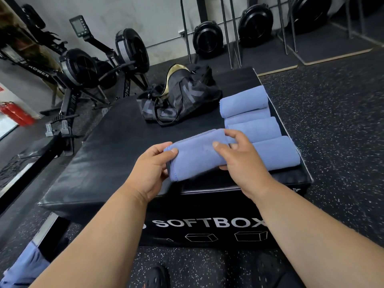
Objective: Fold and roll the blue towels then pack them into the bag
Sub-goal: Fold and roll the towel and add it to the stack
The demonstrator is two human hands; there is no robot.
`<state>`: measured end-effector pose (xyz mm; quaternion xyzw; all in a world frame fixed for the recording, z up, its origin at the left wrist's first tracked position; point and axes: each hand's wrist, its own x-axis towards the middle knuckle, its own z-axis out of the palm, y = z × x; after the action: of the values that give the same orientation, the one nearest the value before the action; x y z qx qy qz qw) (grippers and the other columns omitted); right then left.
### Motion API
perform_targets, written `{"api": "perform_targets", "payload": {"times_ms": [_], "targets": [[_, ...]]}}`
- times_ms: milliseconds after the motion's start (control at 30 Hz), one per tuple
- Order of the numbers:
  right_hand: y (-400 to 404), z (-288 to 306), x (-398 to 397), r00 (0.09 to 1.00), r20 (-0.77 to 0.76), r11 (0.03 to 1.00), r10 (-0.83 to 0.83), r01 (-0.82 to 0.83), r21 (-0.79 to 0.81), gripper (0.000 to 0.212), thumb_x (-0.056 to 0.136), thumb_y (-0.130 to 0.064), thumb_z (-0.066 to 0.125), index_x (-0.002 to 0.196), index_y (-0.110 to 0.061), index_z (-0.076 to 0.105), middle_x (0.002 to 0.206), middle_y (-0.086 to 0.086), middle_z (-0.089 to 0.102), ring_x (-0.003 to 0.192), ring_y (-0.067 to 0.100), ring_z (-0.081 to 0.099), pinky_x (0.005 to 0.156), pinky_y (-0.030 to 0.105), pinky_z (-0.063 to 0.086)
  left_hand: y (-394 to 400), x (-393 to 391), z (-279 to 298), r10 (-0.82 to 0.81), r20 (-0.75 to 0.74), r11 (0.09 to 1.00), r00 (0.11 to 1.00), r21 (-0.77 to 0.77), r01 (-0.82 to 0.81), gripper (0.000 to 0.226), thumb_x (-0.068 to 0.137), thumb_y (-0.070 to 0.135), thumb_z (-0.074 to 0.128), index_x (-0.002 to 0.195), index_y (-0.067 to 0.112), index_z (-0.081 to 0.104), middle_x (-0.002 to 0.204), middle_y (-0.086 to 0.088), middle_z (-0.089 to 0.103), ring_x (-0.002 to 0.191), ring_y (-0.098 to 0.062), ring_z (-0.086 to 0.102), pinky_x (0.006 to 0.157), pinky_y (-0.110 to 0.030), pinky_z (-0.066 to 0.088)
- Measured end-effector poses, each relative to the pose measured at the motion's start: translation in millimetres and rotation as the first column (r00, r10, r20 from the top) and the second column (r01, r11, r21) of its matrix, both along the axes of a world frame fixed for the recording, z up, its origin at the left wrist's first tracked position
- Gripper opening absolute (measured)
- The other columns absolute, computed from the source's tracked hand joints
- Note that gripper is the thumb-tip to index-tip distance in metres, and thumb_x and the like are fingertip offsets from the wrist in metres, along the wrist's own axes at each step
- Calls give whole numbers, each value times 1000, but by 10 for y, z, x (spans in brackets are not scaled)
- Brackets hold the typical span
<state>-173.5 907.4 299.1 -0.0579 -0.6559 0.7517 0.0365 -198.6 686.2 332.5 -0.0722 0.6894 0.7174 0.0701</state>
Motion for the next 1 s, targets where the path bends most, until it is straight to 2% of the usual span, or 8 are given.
{"api": "perform_targets", "payload": {"times_ms": [100, 200, 400, 500, 600, 733, 867, 1000], "targets": [[145, -40, -52, 992, -85, 994, -95, 99, 51, 29, 99, -33, 65, 123, -46, 56, 75, 11, 59, 68, 21, 58, 71, 53, 55, 189, -110, -44, -20, -17, 995, 1000, -94, 18, 30, 95, 12, 74, 124, 6, 68, 98, -2, 76, 80, -14, 70, 68, -29, 54], [320, -56, -113, 971, -140, 978, -195, 203, 43, 26, 102, -33, 62, 124, -45, 56, 67, 1, 50, 59, 16, 50, 57, 35, 44, 429, -262, -24, -67, -54, 989, 996, -138, 59, 28, 96, 15, 74, 123, 11, 68, 105, -3, 74, 88, -17, 68, 74, -34, 52], [686, -73, -329, 919, -187, 912, -347, 377, 161, 26, 100, -40, 68, 119, -52, 55, 82, -4, 57, 64, 3, 51, 62, 17, 43, 983, -757, -23, -33, -128, 989, 991, -145, 14, 25, 95, 10, 76, 110, 21, 58, 92, 0, 60, 82, -16, 56, 65, -27, 43], [884, -103, -432, 892, -200, 878, -406, 441, 183, 24, 99, -42, 69, 120, -47, 59, 97, -9, 69, 83, 5, 65, 76, 28, 53, 1243, -986, -144, -38, -138, 988, 990, -155, 17, 25, 94, 10, 77, 98, 22, 56, 76, 7, 51, 69, -11, 47, 62, -25, 38], [1008, -158, -509, 886, -222, 841, -406, 458, 287, 33, 101, -36, 64, 134, -39, 61, 121, -9, 69, 109, 7, 65, 99, 37, 53, 1413, -1172, -254, -20, -162, 982, 987, -190, -11, 24, 93, 14, 78, 92, 23, 55, 72, 10, 50, 67, -9, 46, 66, -25, 39], [1057, -192, -576, 894, -242, 787, -378, 448, 425, 46, 98, -21, 63, 143, -29, 61, 132, -5, 58, 90, -16, 59, 92, 19, 41, 1518, -1345, -357, -1, -97, 987, 995, -160, -14, 21, 92, 19, 79, 90, 22, 58, 87, 0, 60, 76, -17, 54, 68, -30, 45], [1018, -284, -620, 906, -237, 759, -352, 424, 494, 41, 96, -26, 66, 136, -21, 69, 133, -6, 56, 96, 12, 69, 101, 32, 51, 1526, -1485, -465, -38, -77, 979, 996, -200, 22, 23, 85, 28, 80, 72, 24, 62, 80, 5, 63, 76, -15, 57, 72, -34, 49], [1016, -318, -638, 920, -199, 749, -337, 390, 535, 44, 94, -34, 66, 137, -25, 68, 131, -8, 54, 104, 14, 66, 103, 35, 51, 1541, -1510, -529, -40, -89, 968, 995, -250, 16, 30, 91, 26, 77, 65, 23, 62, 75, 5, 62, 73, -14, 55, 73, -32, 49]]}}
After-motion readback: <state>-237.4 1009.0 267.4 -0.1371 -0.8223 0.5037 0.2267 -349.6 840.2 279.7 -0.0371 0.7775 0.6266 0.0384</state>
